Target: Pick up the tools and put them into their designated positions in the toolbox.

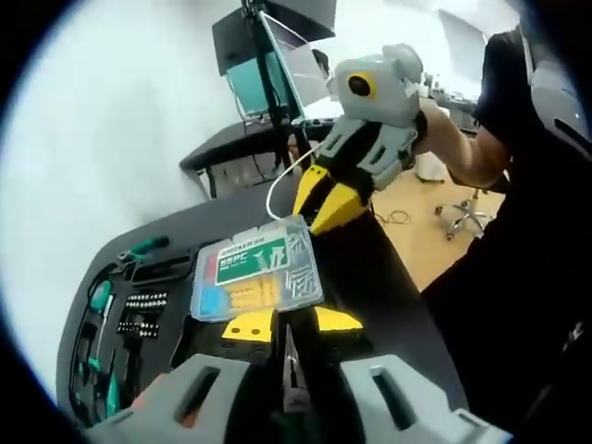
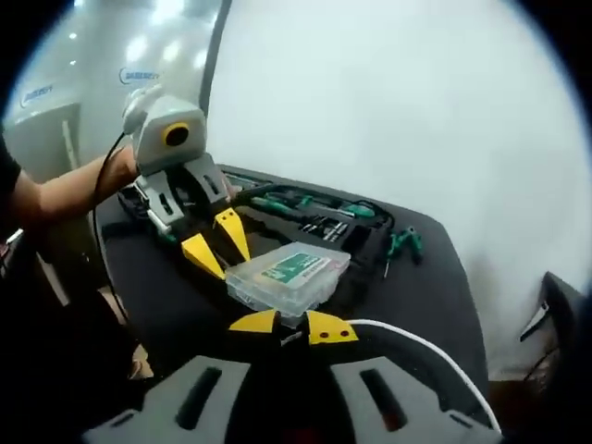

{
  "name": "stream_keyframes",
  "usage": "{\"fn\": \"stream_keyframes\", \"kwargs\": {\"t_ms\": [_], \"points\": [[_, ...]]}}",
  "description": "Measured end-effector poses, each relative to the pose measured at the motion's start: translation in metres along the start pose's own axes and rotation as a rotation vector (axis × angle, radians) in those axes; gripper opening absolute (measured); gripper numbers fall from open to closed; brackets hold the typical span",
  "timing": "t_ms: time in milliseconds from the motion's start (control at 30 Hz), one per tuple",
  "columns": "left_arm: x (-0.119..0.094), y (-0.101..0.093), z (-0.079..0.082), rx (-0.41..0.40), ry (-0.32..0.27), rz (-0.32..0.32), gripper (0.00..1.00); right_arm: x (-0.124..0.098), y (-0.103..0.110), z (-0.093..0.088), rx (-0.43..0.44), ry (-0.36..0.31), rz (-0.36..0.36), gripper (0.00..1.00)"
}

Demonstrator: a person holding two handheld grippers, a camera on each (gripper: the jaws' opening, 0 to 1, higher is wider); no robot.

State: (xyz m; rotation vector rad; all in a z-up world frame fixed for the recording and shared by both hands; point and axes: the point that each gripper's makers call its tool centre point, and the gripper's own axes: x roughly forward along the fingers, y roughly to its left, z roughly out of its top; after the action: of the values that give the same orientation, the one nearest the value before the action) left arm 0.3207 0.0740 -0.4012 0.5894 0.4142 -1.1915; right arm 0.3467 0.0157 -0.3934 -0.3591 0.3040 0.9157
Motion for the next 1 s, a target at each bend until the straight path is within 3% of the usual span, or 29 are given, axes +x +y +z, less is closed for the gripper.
{"fn": "stream_keyframes", "kwargs": {"t_ms": [33,200,333,400,433,467,533,567,667,700,733,767,833,933,967,1000], "points": [[0.0,-0.001,0.0,0.001,-0.001,-0.002,0.15,0.002,-0.003,0.0,-0.02,-0.01,-0.021,0.08],[0.001,-0.005,0.004,0.016,-0.005,-0.007,0.15,-0.001,-0.003,-0.002,0.011,0.004,0.017,0.09],[-0.004,-0.005,0.006,0.051,0.012,-0.003,0.15,-0.013,0.002,0.003,0.013,0.033,0.043,0.15],[-0.012,0.003,0.013,0.065,-0.011,0.021,0.15,-0.02,-0.007,0.032,0.07,-0.112,0.005,0.14],[-0.015,0.009,0.018,0.067,-0.031,0.035,0.14,-0.02,-0.02,0.046,0.18,-0.197,-0.046,0.12],[-0.017,0.018,0.031,0.062,-0.089,0.06,0.14,-0.019,-0.029,0.048,0.242,-0.22,-0.083,0.09],[-0.014,0.036,0.047,-0.007,-0.18,0.119,0.14,-0.008,-0.042,0.038,0.289,-0.195,-0.155,0.0],[-0.006,0.046,0.05,-0.057,-0.192,0.147,0.12,0.0,-0.037,0.034,0.279,-0.169,-0.143,0.0],[0.017,0.059,0.042,0.026,-0.09,0.204,0.03,0.011,-0.018,0.03,0.278,-0.154,-0.108,0.0],[0.025,0.067,0.04,0.072,-0.054,0.232,0.03,0.014,-0.018,0.02,0.219,-0.097,-0.15,0.0],[0.029,0.07,0.042,0.07,-0.059,0.24,0.03,0.014,-0.021,0.009,0.172,-0.063,-0.203,0.0],[0.033,0.074,0.047,0.031,-0.088,0.231,0.03,0.017,-0.017,0.011,0.041,-0.086,-0.197,0.0],[0.039,0.074,0.063,-0.019,-0.172,0.193,0.03,0.017,-0.016,0.009,0.074,-0.082,-0.207,0.0],[0.048,0.072,0.064,0.047,-0.127,0.172,0.03,0.018,-0.018,0.012,0.171,-0.082,-0.183,0.0],[0.051,0.07,0.065,0.067,-0.123,0.169,0.03,0.018,-0.018,0.012,0.18,-0.09,-0.172,0.0],[0.056,0.066,0.061,0.085,-0.083,0.152,0.02,0.017,-0.021,0.012,0.173,-0.094,-0.179,0.0]]}}
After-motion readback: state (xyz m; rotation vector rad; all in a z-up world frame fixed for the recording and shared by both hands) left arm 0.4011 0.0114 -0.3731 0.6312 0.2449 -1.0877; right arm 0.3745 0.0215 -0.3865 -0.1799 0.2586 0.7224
